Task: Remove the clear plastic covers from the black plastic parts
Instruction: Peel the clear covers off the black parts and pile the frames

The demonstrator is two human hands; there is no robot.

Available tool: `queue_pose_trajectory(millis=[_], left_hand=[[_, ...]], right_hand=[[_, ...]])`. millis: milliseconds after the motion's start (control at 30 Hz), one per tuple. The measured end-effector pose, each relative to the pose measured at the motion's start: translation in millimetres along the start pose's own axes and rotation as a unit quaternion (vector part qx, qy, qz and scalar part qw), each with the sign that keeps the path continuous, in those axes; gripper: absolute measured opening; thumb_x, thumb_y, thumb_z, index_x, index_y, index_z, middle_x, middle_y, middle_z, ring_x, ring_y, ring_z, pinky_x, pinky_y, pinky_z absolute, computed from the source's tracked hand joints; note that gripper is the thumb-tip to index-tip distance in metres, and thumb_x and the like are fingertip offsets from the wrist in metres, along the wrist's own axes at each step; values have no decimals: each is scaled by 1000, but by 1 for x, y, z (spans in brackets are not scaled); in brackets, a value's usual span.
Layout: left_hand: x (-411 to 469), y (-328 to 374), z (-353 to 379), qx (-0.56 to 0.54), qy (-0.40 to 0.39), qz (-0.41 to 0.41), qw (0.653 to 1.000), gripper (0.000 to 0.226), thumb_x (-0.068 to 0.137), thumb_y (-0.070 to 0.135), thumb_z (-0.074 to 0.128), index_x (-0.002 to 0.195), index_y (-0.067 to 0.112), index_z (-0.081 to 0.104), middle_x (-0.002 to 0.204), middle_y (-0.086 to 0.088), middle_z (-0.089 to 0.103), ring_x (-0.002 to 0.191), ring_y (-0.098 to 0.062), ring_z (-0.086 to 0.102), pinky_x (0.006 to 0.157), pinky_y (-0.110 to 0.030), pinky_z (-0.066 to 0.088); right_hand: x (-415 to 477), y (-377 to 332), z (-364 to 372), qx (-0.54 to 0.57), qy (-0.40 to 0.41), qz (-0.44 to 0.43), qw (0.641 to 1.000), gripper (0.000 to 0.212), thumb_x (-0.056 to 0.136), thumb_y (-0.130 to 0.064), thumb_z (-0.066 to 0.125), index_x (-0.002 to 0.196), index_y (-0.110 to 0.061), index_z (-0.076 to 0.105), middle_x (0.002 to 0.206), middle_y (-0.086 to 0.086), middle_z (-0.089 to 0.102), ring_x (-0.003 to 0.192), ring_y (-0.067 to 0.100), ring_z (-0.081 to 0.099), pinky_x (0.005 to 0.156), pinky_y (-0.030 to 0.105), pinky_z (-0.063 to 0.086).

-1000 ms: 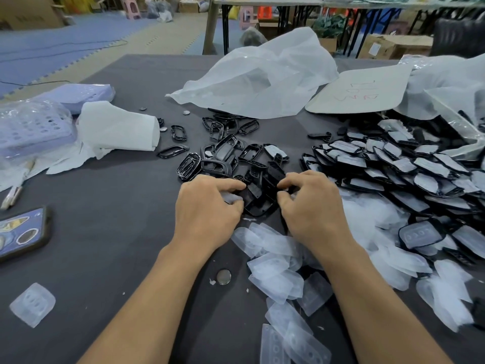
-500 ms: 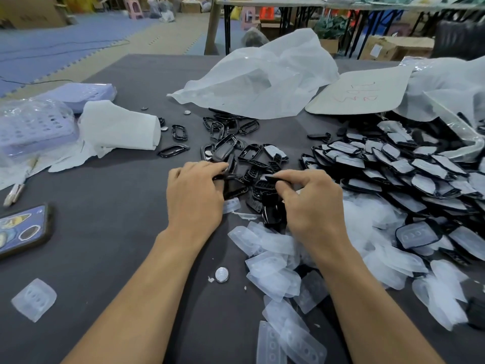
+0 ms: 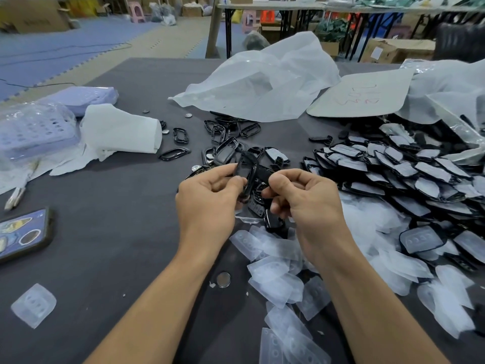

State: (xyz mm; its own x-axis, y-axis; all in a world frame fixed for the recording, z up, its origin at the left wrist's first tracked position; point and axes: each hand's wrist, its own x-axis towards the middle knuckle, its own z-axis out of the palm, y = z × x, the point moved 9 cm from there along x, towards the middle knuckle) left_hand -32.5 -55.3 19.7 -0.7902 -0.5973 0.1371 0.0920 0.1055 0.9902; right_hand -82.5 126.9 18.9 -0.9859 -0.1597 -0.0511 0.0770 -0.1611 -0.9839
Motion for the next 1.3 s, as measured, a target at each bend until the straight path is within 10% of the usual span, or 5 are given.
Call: queue_pose_trajectory(millis=[1300], left_hand=[[-12,-17,27,-102,-138,-129,977,42,96,-18,47,111,8,77,99,-7,81,91,-17,78,73,-24,62]], right_hand=[[-4,-23,-4,-142,24,-136,980,26,81,0,80,88,-25,83,78,-3,79,73,15,75,73,32,61]])
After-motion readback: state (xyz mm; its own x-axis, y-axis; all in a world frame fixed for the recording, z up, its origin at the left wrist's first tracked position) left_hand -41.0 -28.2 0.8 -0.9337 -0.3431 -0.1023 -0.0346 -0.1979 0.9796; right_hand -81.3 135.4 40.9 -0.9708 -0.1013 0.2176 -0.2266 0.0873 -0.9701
